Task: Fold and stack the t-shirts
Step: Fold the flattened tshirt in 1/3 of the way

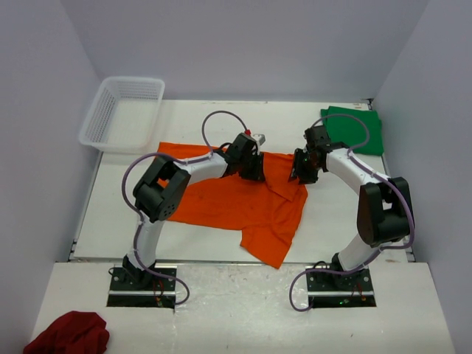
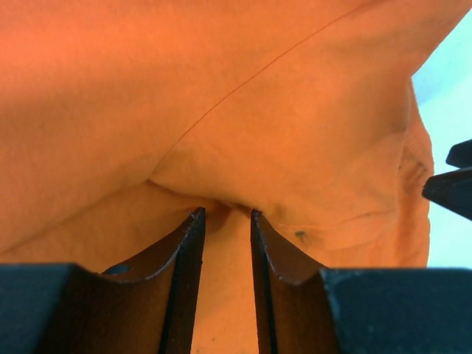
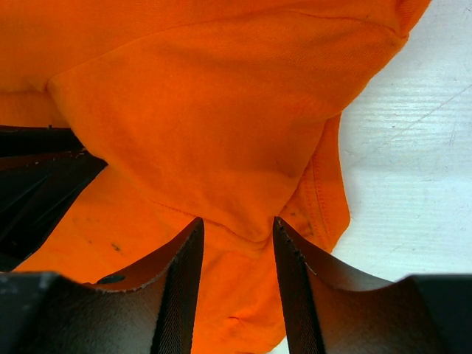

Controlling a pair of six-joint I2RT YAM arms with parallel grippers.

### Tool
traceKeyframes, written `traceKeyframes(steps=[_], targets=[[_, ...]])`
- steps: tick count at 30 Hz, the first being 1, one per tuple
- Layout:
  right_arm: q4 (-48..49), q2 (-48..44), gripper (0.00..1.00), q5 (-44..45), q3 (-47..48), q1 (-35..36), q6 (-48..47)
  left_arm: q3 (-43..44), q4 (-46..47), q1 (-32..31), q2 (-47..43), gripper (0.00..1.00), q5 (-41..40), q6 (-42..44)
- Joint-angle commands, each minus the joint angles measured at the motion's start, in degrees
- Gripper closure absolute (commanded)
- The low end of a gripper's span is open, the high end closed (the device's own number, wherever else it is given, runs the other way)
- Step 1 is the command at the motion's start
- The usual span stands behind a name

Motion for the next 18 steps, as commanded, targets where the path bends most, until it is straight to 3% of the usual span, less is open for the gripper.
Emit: traceKeyframes(steps=[1, 18], targets=[[1.3, -2.1, 0.56, -0.2, 1.0, 0.2, -0.7, 3.2, 2.0, -0.3, 0.8, 0.67, 2.2, -0.9], [1.3, -2.8, 0.55, 0.1, 0.5, 0.2, -0.6, 5.9, -1.0, -1.4, 4.6, 0.70, 1.8, -0.9]])
